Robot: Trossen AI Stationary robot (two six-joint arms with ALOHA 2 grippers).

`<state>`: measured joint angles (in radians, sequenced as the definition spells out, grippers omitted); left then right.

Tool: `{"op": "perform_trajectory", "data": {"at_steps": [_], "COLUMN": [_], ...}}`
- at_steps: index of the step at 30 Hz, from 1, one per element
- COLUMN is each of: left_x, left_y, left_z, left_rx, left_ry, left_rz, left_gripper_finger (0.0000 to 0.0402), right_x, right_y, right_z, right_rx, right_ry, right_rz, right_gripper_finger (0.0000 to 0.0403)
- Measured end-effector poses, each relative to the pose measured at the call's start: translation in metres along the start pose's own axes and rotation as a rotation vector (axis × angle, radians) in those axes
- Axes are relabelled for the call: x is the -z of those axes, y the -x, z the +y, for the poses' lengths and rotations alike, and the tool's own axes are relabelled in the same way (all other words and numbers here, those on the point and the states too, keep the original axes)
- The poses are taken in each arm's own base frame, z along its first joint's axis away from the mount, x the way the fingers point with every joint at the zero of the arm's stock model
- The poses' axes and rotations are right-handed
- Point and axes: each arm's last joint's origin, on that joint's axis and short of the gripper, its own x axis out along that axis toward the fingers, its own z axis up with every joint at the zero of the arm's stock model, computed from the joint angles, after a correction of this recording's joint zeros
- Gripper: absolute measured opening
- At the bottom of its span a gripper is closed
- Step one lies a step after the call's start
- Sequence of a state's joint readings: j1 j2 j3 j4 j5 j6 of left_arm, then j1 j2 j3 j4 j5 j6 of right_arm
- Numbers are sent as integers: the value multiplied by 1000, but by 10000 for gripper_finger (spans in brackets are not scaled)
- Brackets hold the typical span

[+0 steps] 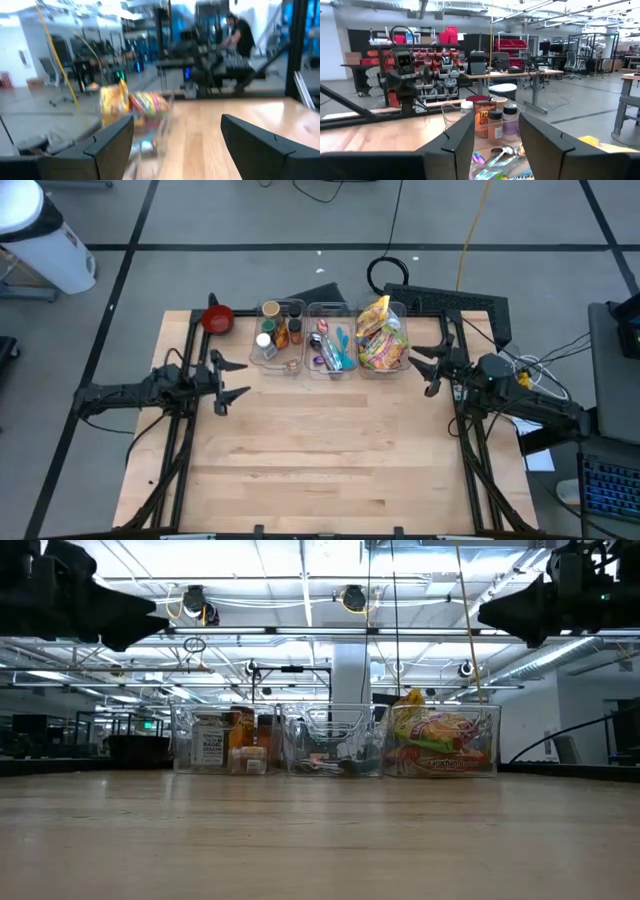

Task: Pick & Place Food Item
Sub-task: Return to Home Position

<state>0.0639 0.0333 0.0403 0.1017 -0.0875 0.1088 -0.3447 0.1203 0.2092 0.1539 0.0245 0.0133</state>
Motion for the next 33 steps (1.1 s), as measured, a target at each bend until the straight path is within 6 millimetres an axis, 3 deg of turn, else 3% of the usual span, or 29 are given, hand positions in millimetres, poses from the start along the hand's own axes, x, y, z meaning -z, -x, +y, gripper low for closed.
{"op": "perform_trajectory", "data": {"at_steps": [13,18,33], "left_x": [4,4,4], "left_y": [-1,-1,-1], "left_z": [0,1,1], "left_rx": [-14,-47,-47], "left_ry": [32,-11,13], "left_rz": [-24,-21,-22], "left_gripper_finger": [308,308,308], "right_x": [31,28,51], "right_y": [2,2,2], "right_z": [-1,-1,0], "right_rx": [5,2,-21], "right_ry": [2,-9,-17], "right_rz": [17,-41,193], "right_gripper_finger": [147,150,150]}}
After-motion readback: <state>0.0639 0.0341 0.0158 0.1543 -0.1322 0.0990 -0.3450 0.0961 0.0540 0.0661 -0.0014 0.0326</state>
